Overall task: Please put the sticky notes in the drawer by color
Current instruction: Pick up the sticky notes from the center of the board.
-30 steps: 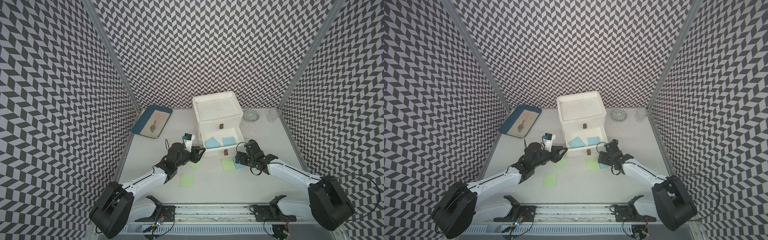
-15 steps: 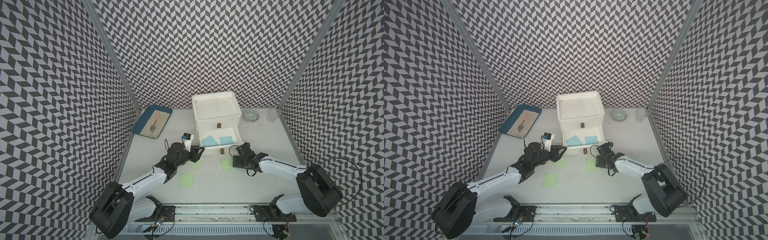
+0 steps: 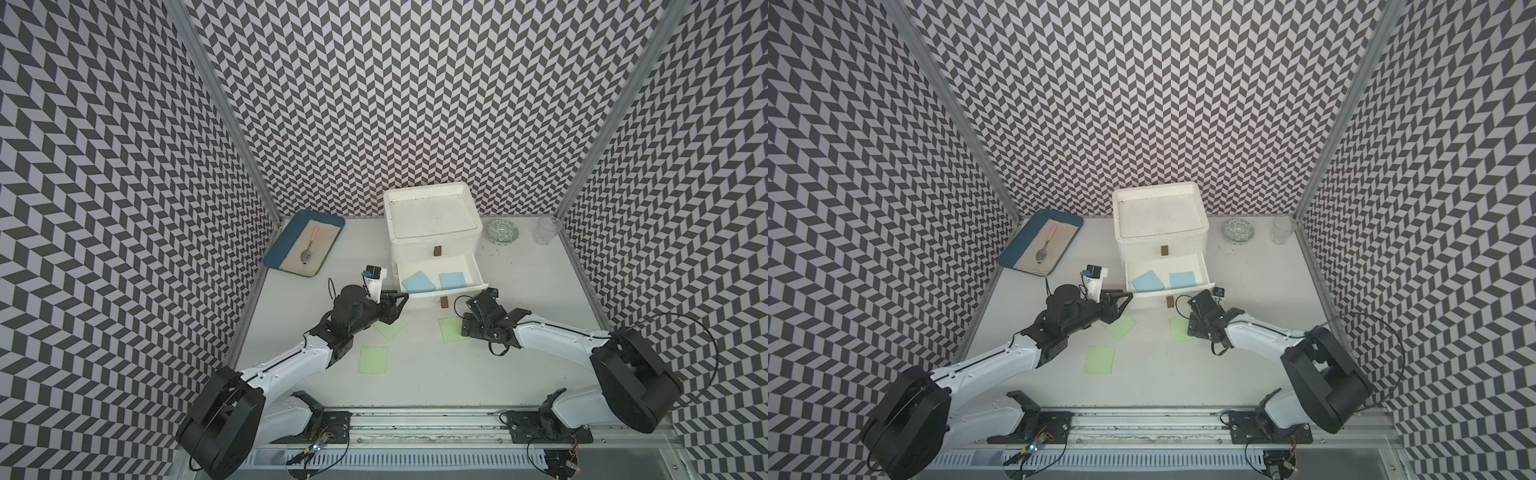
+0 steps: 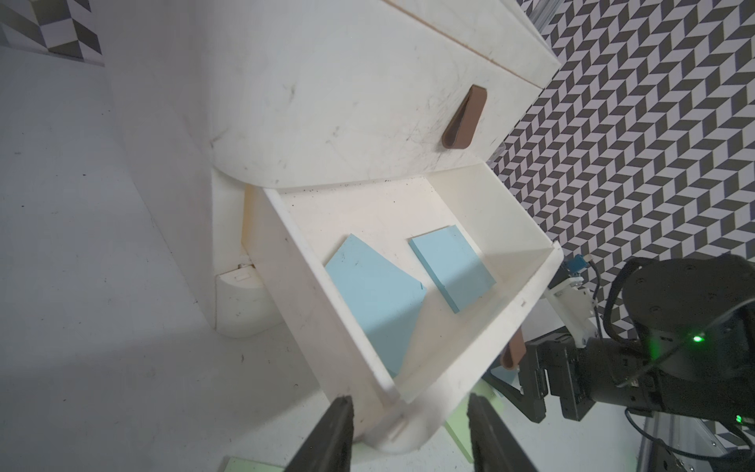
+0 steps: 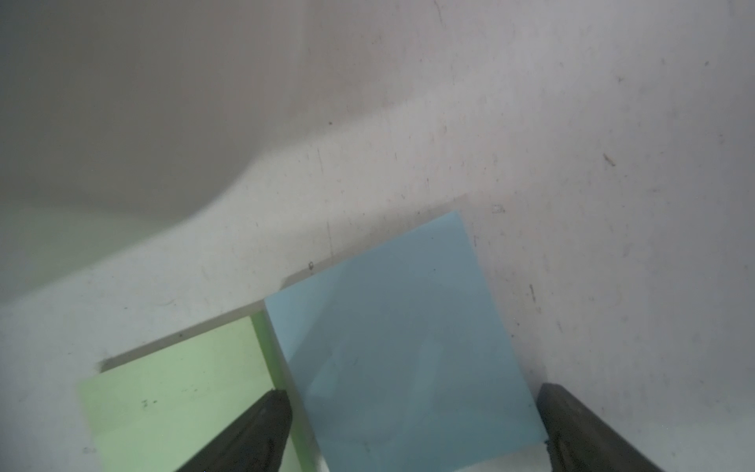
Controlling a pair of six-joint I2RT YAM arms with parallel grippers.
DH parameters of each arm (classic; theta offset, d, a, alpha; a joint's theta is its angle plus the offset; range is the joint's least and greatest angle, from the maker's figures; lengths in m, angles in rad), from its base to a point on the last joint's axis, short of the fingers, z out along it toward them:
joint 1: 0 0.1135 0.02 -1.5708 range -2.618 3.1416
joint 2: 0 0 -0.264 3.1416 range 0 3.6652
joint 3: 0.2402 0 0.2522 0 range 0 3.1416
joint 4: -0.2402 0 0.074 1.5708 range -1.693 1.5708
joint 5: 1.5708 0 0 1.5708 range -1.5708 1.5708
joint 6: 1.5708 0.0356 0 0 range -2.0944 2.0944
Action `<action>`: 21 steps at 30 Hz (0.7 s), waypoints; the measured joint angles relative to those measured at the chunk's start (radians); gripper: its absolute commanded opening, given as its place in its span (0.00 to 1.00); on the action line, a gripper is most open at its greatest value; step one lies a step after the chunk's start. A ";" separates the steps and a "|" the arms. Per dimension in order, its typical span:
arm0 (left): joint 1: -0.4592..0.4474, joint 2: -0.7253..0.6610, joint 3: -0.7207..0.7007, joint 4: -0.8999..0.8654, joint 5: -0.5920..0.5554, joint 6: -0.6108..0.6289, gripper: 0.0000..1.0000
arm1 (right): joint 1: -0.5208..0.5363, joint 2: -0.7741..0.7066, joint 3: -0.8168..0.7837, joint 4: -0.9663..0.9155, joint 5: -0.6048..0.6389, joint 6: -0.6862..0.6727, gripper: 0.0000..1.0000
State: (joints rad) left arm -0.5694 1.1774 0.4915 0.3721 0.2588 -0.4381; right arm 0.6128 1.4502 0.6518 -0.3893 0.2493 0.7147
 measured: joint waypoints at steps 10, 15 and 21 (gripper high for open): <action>-0.001 -0.028 0.000 0.000 0.005 0.000 0.48 | -0.046 -0.005 -0.013 0.053 -0.038 -0.049 0.80; -0.002 -0.028 0.000 0.000 0.008 0.000 0.48 | -0.033 -0.039 -0.045 0.069 -0.051 -0.054 0.80; -0.002 -0.028 0.000 0.000 0.008 0.000 0.48 | 0.067 -0.089 -0.074 0.035 -0.057 -0.004 0.80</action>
State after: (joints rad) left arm -0.5716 1.1496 0.4915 0.3725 0.2672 -0.4377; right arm 0.6796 1.3617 0.5781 -0.3546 0.1921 0.7109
